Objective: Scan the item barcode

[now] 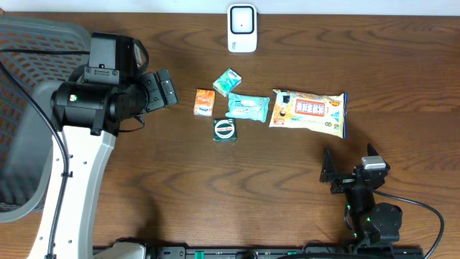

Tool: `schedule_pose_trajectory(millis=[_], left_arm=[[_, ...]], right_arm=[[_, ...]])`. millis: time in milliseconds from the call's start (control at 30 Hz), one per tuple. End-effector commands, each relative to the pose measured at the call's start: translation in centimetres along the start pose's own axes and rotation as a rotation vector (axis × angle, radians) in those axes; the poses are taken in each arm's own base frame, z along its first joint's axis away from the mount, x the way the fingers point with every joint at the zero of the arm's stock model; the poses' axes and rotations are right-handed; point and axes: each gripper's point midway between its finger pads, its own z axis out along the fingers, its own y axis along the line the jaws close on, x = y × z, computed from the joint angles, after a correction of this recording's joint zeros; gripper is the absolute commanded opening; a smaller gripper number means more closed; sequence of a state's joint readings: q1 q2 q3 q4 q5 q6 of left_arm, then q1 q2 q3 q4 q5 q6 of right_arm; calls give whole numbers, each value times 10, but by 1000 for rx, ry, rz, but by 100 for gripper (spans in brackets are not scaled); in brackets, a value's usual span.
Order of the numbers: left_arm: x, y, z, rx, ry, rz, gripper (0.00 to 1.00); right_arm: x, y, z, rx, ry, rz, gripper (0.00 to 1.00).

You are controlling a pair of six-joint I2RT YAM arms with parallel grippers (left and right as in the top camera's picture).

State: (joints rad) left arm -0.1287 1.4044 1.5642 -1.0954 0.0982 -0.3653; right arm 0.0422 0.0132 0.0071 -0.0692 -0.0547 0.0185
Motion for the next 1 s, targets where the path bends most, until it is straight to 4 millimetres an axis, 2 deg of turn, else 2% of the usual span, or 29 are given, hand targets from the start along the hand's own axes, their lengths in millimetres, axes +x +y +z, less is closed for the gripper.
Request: schedule_pose_trajectory(millis=[0, 667, 833, 967], left_arm=[[-3, 1, -3, -4, -11, 2, 98], [-3, 1, -3, -4, -11, 2, 98], [-3, 1, -3, -4, -11, 2, 98], [-3, 1, -3, -4, -11, 2, 98]], right_arm=[[1, -1, 0, 2, 2, 11, 99], [-4, -1, 0, 2, -19, 9, 99], [-17, 0, -1, 1, -72, 6, 99], [-35, 0, -3, 0, -146, 3, 99]])
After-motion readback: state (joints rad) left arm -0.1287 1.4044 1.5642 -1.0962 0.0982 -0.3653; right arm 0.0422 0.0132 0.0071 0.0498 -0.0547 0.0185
